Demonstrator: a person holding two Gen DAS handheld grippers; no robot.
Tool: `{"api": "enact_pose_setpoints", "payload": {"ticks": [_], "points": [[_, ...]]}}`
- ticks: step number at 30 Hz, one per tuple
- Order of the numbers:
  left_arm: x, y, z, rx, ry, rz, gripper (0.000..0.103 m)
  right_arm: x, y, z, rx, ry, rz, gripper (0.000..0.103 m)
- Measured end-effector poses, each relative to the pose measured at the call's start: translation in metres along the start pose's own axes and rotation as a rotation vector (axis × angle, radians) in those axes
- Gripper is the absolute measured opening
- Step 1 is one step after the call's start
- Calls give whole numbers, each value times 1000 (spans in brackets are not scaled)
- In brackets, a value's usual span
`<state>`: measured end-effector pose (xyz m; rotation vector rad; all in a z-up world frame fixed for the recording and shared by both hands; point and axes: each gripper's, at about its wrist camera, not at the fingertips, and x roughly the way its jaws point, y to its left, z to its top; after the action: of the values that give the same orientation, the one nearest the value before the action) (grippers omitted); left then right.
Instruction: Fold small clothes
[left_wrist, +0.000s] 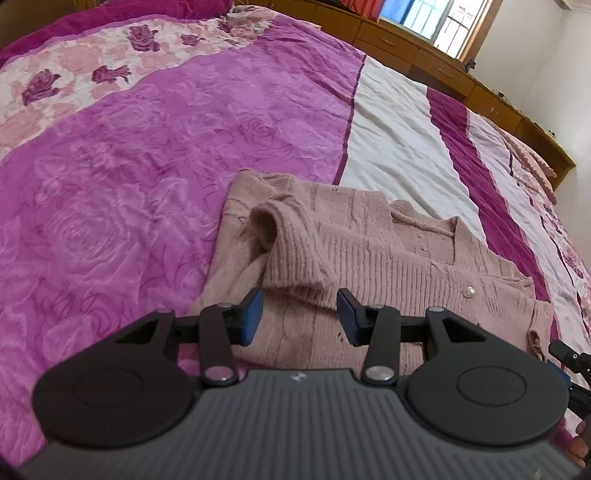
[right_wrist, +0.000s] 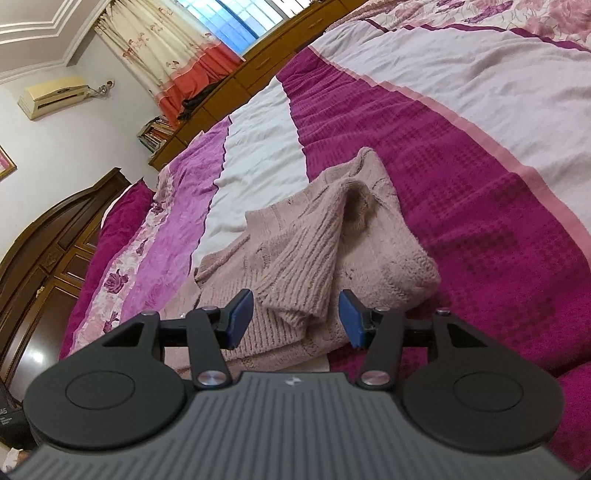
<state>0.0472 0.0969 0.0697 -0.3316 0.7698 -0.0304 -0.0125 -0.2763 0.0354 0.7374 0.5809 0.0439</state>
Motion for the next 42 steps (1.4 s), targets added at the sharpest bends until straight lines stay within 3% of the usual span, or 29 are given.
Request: {"api": "enact_pose_setpoints", "payload": {"ticks": [13, 17, 18, 19, 20, 21, 29, 38, 40, 42], "points": [[34, 4, 14, -31, 72, -60, 46, 25, 6, 12, -34, 62, -6, 58], [40, 7, 20, -46, 82, -76, 44, 31, 10, 17, -72, 82, -10, 29], [40, 8, 21, -46, 74, -79, 40, 31, 11, 19, -77, 81, -7, 23], [40, 8, 23, -41, 69, -77, 24, 31, 11, 21, -78, 77, -3, 21], [40, 9, 24, -41, 71, -78, 17, 30, 11, 23, -74, 72, 4, 18], [41, 10, 25, -50, 72, -82, 17, 29, 11, 26, -64, 65, 17, 16], [38, 12, 52, -111, -8, -76, 10, 36, 17, 60, 2, 6, 86, 14], [68, -25, 95, -10, -61, -13, 12, 87, 28, 102, 52, -55, 58, 15], [77, -30, 100, 10, -67, 20, 13, 100, 28, 107, 54, -75, 19, 22], [84, -33, 103, 29, -53, 41, 23, 106, 28, 109, 50, -97, -16, 47]]}}
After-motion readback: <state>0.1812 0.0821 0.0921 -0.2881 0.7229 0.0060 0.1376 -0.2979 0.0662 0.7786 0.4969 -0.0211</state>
